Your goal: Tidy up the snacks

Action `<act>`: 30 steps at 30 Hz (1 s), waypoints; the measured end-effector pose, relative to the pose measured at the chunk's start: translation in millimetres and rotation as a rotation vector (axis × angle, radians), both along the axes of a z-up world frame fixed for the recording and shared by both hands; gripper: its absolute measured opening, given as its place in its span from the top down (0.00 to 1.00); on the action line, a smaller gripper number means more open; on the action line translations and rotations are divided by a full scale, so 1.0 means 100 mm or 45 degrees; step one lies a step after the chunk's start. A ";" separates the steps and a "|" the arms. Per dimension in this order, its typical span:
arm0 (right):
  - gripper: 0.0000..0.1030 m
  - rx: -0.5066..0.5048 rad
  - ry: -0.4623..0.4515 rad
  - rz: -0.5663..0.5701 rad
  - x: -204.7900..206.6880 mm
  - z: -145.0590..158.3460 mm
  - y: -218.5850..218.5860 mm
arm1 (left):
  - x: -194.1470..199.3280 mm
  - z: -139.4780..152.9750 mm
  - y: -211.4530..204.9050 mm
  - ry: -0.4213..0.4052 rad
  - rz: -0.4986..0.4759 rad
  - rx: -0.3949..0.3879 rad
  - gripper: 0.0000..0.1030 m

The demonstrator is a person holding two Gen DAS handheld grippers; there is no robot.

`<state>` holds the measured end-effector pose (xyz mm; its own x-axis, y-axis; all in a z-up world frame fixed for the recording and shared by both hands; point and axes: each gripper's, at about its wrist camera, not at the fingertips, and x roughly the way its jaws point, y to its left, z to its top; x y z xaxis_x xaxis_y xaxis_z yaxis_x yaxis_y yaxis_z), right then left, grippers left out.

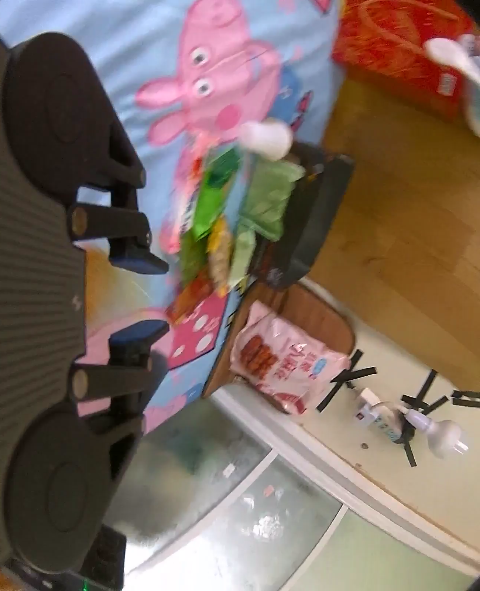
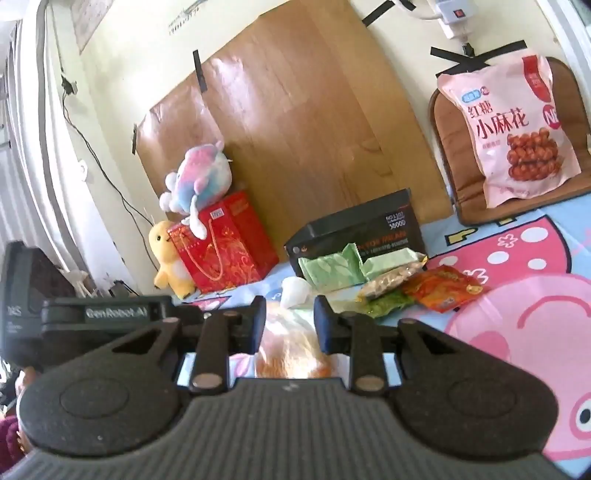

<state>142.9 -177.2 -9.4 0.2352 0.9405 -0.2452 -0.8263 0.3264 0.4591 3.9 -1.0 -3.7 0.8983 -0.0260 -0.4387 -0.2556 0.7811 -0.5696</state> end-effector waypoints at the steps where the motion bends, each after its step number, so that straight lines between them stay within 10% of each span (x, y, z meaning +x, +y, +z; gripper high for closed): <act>1: 0.69 -0.001 0.009 -0.004 0.01 -0.02 0.01 | 0.02 -0.01 -0.01 0.011 0.018 0.012 0.73; 7: 0.67 -0.124 -0.094 -0.199 0.06 -0.29 0.11 | -0.02 -0.07 0.07 0.065 0.105 0.018 0.71; 13: 0.51 -0.076 0.082 -0.216 0.34 -0.34 -0.17 | -0.09 -0.16 0.15 0.125 0.148 0.018 0.60; 21: 0.15 -0.248 -0.088 0.103 -0.09 -0.47 -0.25 | -0.11 -0.53 0.14 0.152 -0.030 -0.024 0.46; 30: 0.16 -0.437 -0.328 0.287 -0.51 -0.69 0.02 | 0.02 -0.63 -0.21 0.250 -0.185 0.011 0.48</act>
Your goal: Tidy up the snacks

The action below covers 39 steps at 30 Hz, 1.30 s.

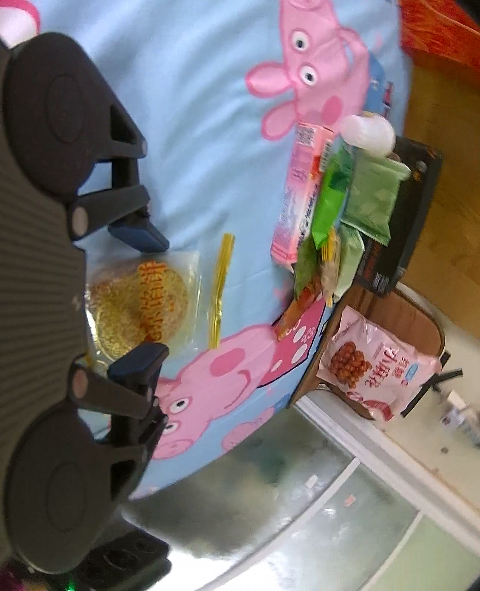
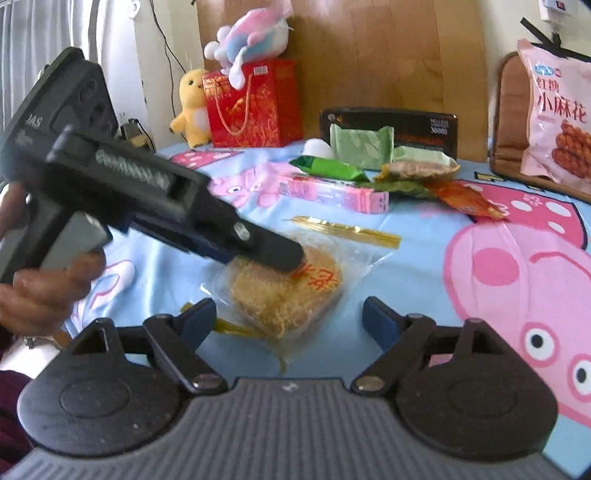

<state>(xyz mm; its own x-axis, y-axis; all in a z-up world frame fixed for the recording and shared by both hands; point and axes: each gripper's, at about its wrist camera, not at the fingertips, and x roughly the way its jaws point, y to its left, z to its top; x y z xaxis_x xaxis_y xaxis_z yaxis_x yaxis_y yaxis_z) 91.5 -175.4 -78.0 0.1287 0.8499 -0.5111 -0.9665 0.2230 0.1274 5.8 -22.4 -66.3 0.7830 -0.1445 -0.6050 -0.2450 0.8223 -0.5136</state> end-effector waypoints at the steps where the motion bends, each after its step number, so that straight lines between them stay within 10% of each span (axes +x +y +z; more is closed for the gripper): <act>1: 0.18 0.004 0.008 0.002 0.01 -0.01 -0.01 | 0.00 0.00 -0.03 0.001 -0.003 0.012 0.48; 19: 0.27 0.251 -0.201 -0.058 0.53 0.72 0.60 | 0.76 1.02 0.63 -0.208 0.131 0.264 0.48; 30: 0.23 0.088 0.154 -0.032 1.97 0.80 2.24 | 1.93 0.77 2.04 -0.030 0.307 0.156 0.48; 39: 0.22 0.256 0.116 -0.110 1.84 0.77 1.52 | 0.95 0.67 2.03 -0.201 0.361 0.060 0.46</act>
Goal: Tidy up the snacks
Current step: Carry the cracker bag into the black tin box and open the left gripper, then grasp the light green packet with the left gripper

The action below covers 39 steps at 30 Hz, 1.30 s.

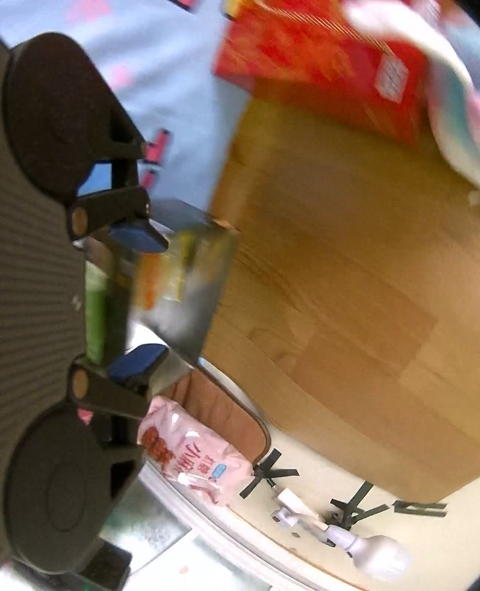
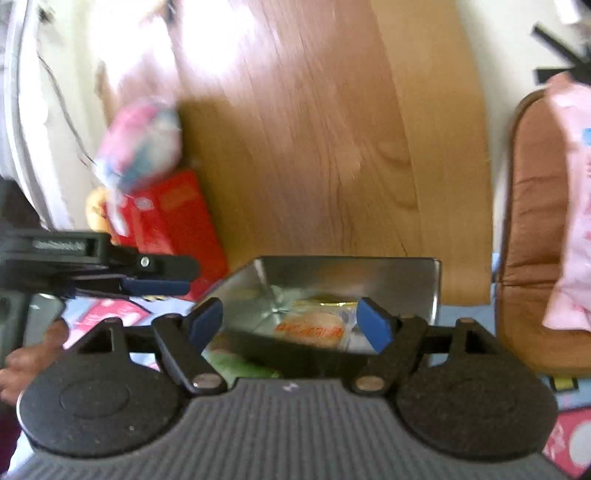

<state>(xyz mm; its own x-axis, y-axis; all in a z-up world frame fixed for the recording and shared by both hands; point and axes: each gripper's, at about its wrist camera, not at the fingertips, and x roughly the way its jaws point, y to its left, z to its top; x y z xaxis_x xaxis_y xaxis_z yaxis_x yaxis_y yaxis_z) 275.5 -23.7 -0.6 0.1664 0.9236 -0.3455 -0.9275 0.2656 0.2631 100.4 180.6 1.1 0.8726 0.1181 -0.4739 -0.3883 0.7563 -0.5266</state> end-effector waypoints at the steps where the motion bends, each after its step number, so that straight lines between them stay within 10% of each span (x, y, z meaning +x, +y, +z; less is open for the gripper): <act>1: 0.24 0.014 0.009 0.018 -0.02 -0.02 -0.06 | -0.02 -0.06 -0.03 0.020 0.008 -0.015 0.46; 8: 0.53 -0.154 0.043 0.023 -0.19 -0.32 0.12 | 0.17 -0.36 -0.24 0.108 -0.030 0.003 0.64; 11: 0.81 -0.213 0.027 0.025 -0.14 -0.38 0.36 | 0.28 -0.35 -0.29 0.159 -0.011 0.009 0.73; 17: 0.83 -0.073 -0.023 0.042 -0.42 0.04 -0.15 | -0.16 0.04 -0.63 0.035 -0.105 0.015 0.73; 23: 0.83 0.027 0.289 0.113 -0.59 0.18 -0.93 | -0.51 0.07 -1.19 0.116 -0.240 -0.021 0.70; 31: 0.76 -0.082 0.392 -0.051 -0.77 -0.26 -1.04 | -0.41 -0.32 -1.26 0.313 -0.220 -0.118 0.63; 39: 0.31 -0.029 0.184 -0.279 -0.78 -0.30 -1.35 | -0.64 -0.25 -1.18 0.266 -0.150 -0.079 0.51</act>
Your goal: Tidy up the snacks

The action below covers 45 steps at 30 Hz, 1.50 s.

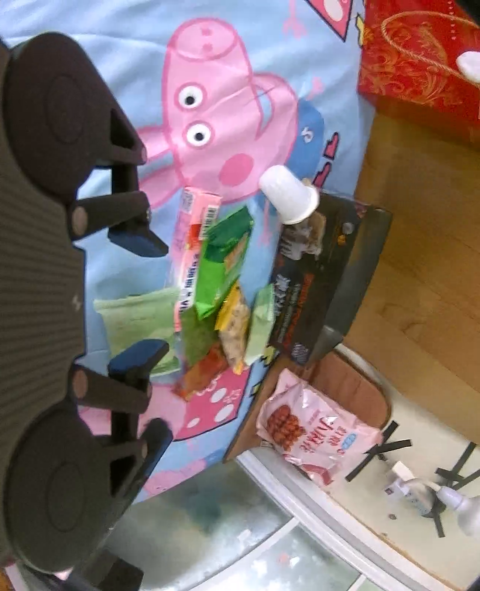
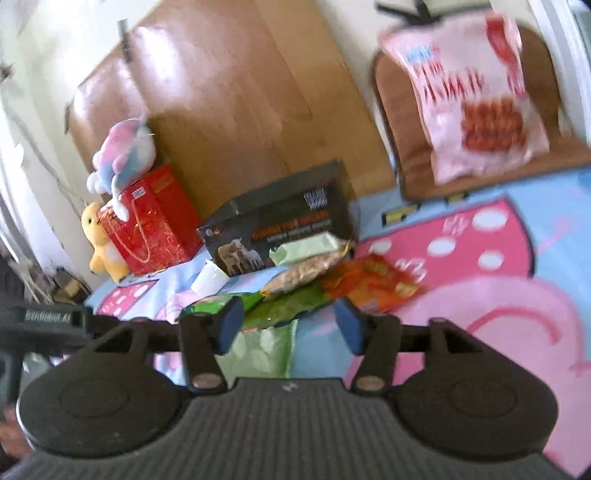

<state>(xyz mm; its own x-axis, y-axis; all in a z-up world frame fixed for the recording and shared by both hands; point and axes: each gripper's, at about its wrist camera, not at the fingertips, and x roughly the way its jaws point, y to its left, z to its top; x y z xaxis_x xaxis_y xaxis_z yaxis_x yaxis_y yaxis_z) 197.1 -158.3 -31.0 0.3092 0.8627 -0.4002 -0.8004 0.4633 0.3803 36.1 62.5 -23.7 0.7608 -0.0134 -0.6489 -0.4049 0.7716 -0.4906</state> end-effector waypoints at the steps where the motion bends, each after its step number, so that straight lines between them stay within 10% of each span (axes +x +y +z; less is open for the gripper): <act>1: 0.26 -0.015 -0.036 0.033 -0.05 -0.01 -0.02 | 0.03 -0.02 -0.02 0.009 -0.023 -0.005 0.51; 8: 0.16 -0.289 -0.318 0.267 -0.43 -0.27 0.26 | 0.31 -0.24 -0.20 0.099 -0.142 0.017 0.64; 13: 0.54 -0.355 -0.310 0.326 -0.41 -0.33 0.48 | 0.32 -0.16 -0.20 0.073 -0.170 -0.006 0.77; 22: 0.60 -0.102 -0.391 0.260 -0.12 0.35 0.71 | 0.69 0.68 0.21 -0.181 -0.153 0.184 0.77; 32: 0.53 -0.269 -0.527 -0.008 0.65 0.36 1.64 | 1.64 0.47 0.85 -0.126 -0.022 0.186 0.66; 35: 0.53 -0.164 -0.425 -0.051 0.72 0.39 1.32 | 1.22 0.53 0.98 -0.236 -0.005 0.186 0.63; 45: 0.54 -0.063 0.008 0.272 0.38 0.03 1.09 | 0.15 -0.11 1.26 -0.093 0.253 -0.014 0.63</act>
<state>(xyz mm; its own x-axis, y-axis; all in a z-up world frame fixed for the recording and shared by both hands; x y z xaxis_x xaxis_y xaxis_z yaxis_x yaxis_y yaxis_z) 235.5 -49.0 -27.8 0.1190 0.8875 -0.4452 -0.8802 0.3017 0.3663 51.6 188.2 -34.3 0.7943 0.1354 -0.5923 -0.5117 0.6745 -0.5322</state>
